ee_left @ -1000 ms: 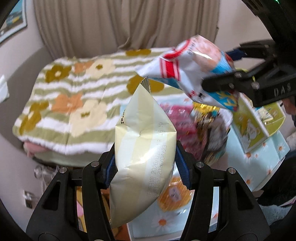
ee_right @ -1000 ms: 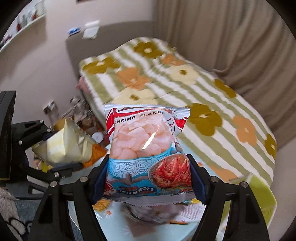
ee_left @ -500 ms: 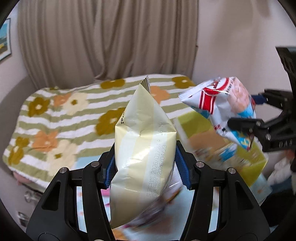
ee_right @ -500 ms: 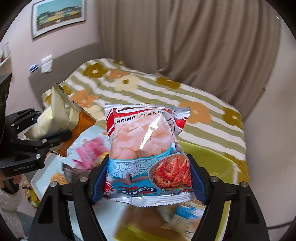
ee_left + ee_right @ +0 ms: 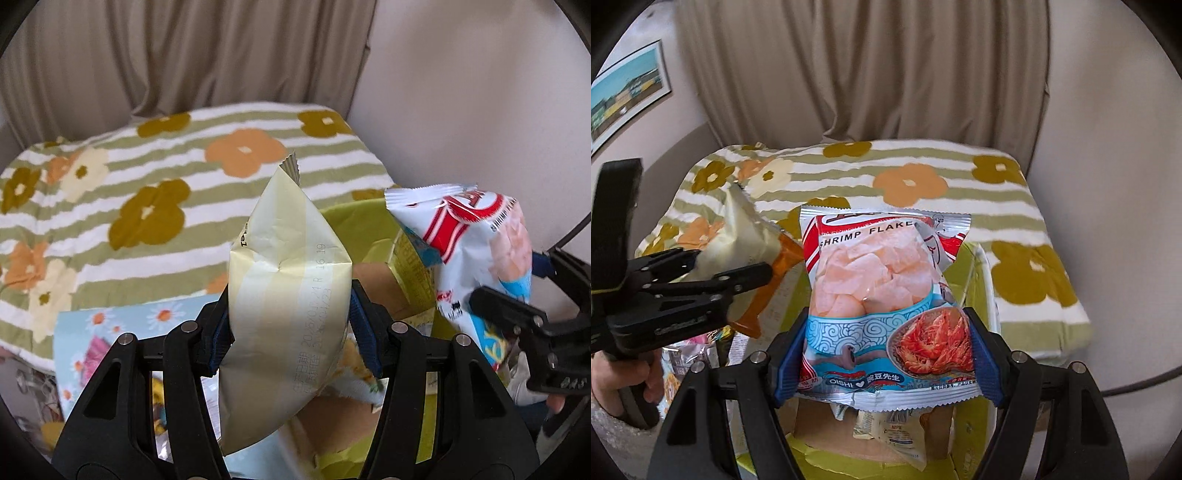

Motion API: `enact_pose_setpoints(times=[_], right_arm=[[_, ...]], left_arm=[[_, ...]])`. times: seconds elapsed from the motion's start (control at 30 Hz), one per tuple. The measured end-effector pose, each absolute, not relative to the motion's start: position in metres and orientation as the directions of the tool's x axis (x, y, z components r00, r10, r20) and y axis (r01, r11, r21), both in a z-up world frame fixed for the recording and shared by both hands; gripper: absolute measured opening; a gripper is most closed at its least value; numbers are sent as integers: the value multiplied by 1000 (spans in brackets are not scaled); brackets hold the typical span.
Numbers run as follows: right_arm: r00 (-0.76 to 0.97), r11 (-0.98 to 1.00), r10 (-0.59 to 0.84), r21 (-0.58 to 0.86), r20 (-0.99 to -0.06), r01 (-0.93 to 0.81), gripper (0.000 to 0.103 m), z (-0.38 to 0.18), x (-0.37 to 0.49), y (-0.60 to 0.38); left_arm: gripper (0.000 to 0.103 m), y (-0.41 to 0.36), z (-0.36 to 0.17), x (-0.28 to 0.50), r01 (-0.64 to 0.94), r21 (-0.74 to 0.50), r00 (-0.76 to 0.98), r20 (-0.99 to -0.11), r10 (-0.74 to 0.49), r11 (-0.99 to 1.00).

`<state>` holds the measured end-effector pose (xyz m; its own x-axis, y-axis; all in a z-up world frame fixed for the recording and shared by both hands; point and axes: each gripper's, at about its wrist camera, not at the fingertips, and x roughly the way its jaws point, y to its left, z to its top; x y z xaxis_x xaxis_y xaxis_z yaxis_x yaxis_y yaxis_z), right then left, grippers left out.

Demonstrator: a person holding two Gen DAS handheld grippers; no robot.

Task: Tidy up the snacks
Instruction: 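Lift both bags over the yellow box and open both tools to release them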

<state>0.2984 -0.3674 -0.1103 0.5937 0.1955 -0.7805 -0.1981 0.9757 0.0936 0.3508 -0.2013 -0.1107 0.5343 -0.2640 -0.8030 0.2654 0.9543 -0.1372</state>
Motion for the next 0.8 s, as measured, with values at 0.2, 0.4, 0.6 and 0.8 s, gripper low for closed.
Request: enact_pose_setpoints(times=[0.2, 0.4, 0.6, 0.8], right_arm=[[574, 982, 185, 120, -798, -149, 73, -120, 303, -383], [567, 984, 180, 144, -804, -108, 73, -126, 301, -386], [555, 986, 167, 130, -815, -106, 73, -131, 301, -377], [591, 979, 200, 176, -782, -98, 88, -138, 310, -376]], left_arm=[[91, -216, -136, 369, 285, -143, 462, -846, -267, 948], [103, -206, -134, 346, 293, -97, 475, -849, -233, 951], [103, -180, -131, 324, 251, -154, 475, -841, -260, 956], [102, -171, -127, 312, 238, -148, 485, -839, -249, 960]])
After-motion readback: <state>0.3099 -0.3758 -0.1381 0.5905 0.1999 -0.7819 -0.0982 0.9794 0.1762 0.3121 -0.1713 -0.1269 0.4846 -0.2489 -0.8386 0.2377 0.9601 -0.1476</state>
